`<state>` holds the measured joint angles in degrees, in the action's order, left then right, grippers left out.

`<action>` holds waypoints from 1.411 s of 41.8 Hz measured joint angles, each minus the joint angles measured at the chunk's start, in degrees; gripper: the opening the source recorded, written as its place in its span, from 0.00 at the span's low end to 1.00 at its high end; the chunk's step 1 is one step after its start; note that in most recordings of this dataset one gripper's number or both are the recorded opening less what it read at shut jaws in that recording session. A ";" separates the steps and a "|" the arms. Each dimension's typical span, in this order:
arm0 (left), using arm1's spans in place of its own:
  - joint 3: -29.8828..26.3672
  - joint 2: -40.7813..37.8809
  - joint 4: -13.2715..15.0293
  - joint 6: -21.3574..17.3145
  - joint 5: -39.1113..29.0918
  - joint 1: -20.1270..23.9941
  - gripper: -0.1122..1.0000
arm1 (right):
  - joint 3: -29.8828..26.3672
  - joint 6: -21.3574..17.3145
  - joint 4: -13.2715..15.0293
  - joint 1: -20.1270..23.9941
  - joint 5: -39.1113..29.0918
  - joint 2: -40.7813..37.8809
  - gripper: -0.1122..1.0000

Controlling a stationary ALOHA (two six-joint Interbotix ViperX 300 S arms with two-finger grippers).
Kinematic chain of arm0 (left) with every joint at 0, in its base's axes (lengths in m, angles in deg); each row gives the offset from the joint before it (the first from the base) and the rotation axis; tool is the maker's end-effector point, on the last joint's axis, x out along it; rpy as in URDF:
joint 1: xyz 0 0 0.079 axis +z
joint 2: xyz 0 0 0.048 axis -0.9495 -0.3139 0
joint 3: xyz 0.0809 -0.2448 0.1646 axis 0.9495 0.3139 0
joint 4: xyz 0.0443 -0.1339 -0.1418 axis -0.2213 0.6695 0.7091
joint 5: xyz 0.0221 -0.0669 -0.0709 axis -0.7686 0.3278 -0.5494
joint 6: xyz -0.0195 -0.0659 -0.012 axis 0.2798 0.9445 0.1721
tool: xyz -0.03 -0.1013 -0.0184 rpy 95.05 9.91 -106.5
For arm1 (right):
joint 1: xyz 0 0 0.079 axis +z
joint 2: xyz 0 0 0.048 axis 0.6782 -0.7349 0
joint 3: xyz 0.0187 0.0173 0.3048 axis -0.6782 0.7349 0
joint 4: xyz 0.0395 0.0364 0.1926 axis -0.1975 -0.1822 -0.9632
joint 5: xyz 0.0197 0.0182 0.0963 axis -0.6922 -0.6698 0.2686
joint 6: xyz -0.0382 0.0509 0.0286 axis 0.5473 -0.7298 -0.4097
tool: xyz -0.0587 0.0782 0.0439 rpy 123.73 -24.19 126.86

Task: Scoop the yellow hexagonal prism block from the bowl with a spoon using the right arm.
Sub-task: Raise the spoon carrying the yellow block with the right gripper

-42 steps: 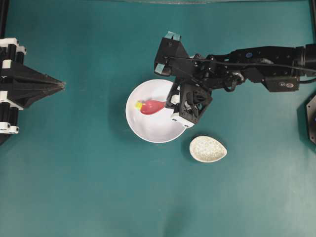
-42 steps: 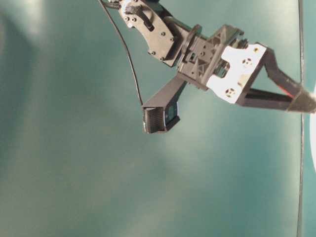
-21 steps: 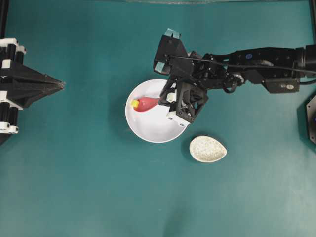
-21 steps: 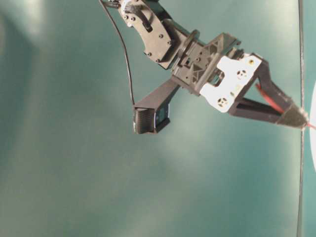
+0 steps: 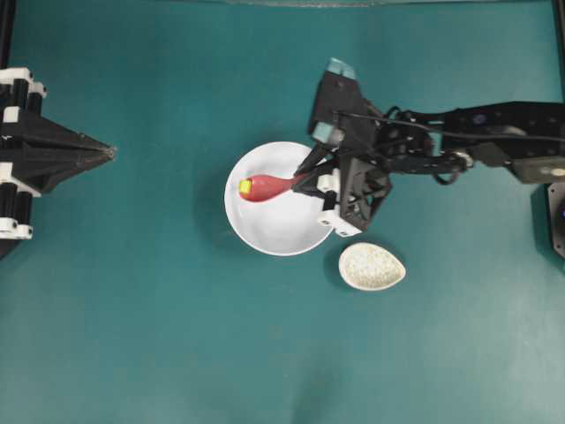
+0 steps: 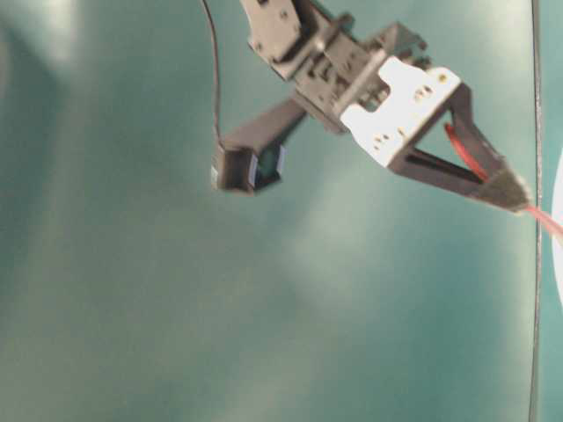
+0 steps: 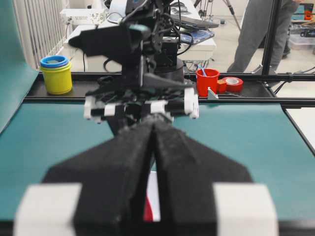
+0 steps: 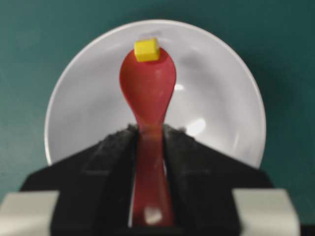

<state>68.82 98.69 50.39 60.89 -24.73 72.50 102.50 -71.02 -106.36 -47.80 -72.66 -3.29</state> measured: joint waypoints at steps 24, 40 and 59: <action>0.00 0.00 0.09 0.00 0.00 0.09 0.10 | 17.93 0.09 0.26 4.13 21.88 20.30 0.31; 0.00 -0.09 0.09 0.00 0.00 0.09 0.10 | 18.63 0.62 1.58 4.13 22.24 21.88 0.31; 0.00 -0.18 0.09 0.53 -0.53 0.09 0.10 | 18.63 0.44 1.93 4.13 22.32 21.09 0.31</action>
<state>68.82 98.51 50.48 61.42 -25.26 72.58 121.14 -70.58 -104.43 -43.67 -50.34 17.81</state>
